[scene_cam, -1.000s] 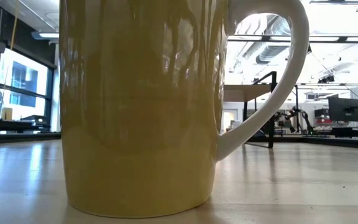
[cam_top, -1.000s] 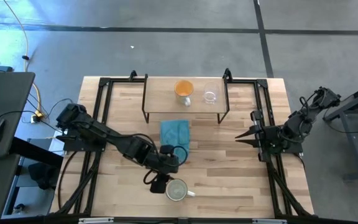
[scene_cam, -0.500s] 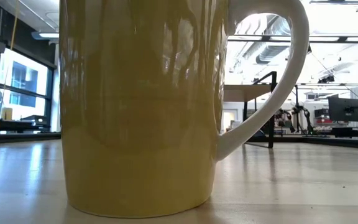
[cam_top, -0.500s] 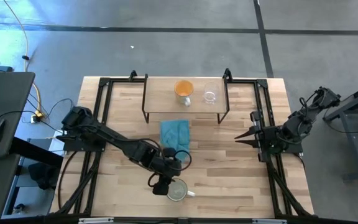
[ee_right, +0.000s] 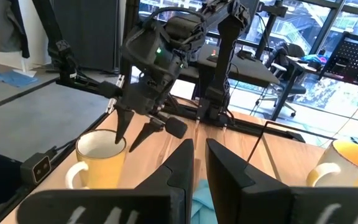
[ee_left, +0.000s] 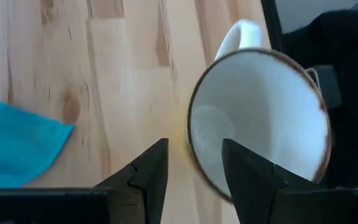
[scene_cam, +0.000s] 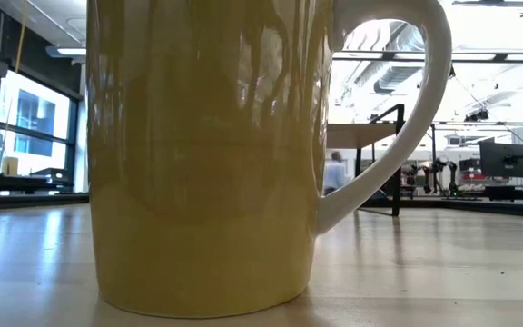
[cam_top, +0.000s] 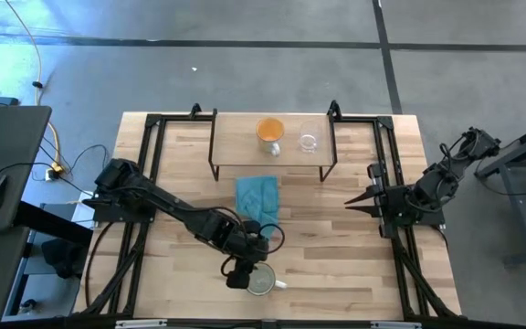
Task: Stack small to large cups/mugs on shelf
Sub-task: Put the yellow mug on the shelf
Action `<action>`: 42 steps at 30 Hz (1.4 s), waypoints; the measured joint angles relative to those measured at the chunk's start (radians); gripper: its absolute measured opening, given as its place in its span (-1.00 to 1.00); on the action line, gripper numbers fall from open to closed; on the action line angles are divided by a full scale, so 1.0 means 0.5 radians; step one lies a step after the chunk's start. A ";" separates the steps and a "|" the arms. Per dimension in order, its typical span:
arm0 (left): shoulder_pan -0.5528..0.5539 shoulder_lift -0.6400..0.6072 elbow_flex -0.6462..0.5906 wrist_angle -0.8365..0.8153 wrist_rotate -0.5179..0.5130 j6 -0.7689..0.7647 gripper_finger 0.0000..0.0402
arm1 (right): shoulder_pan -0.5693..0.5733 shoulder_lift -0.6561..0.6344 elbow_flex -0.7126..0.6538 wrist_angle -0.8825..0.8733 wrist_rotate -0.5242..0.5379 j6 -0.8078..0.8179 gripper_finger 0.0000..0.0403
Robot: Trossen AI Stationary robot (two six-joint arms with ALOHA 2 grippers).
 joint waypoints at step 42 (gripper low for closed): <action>0.089 0.086 0.007 -0.174 -0.182 -0.138 -0.87 | 0.001 0.023 0.001 -0.153 -0.005 0.166 -0.84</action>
